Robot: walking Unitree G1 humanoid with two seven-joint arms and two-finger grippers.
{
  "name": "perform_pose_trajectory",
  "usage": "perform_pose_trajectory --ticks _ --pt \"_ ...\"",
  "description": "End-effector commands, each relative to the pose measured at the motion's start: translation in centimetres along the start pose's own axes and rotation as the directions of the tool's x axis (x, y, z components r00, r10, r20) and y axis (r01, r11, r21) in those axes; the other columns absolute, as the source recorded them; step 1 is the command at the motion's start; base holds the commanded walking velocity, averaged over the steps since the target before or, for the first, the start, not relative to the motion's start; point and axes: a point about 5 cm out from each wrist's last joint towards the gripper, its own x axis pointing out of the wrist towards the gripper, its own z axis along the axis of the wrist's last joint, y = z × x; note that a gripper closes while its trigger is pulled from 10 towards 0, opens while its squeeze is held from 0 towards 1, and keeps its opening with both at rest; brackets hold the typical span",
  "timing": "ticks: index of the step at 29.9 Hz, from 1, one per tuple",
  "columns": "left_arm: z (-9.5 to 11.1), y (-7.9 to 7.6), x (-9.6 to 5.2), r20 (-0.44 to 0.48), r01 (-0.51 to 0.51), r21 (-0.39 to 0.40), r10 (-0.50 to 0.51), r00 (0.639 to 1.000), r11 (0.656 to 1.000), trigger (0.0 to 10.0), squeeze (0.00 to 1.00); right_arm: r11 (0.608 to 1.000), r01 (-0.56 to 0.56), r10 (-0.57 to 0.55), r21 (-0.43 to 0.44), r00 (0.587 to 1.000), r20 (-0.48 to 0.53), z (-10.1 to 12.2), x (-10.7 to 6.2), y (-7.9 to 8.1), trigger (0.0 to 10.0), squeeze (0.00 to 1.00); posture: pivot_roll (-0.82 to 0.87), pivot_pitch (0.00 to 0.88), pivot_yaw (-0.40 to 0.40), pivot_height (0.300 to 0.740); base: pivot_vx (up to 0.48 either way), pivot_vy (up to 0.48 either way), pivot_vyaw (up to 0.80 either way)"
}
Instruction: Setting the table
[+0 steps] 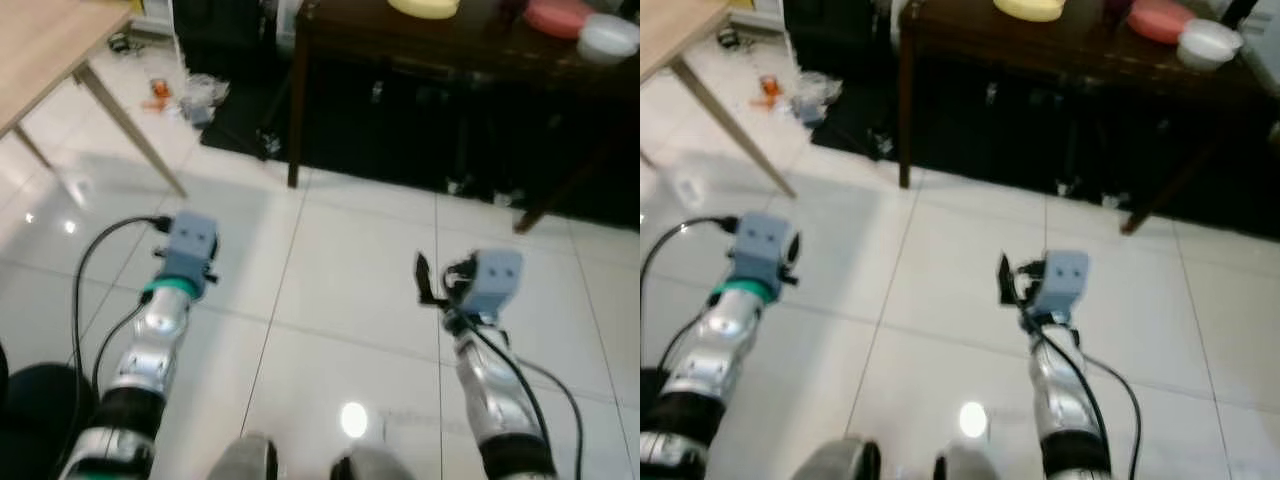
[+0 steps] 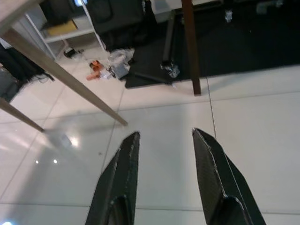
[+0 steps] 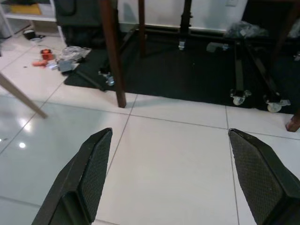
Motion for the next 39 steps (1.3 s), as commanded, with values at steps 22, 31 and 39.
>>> perform_pose_trajectory --ticks 22,31,39 --pt "1.0 -0.6 0.4 0.063 0.019 0.009 -0.02 0.998 1.0 10.0 0.0 1.0 0.006 -0.005 -0.012 0.999 0.053 1.7 0.9 -1.2 10.0 0.0 0.01 0.018 0.019 0.74 0.472 0.0 -0.51" --pt "2.5 0.3 0.8 0.125 -0.022 0.02 0.02 0.992 1.0 10.0 0.0 0.999 -0.04 0.038 0.009 0.981 0.189 5.6 2.2 0.1 10.0 0.0 0.02 0.022 0.014 0.74 0.472 0.0 0.0" --pt "6.6 0.7 1.4 0.254 -0.028 0.001 0.026 0.967 1.0 10.0 0.0 0.999 -0.022 0.01 0.034 0.947 0.322 9.7 2.5 0.7 10.0 0.0 0.03 0.028 0.026 0.74 0.472 0.0 0.0"
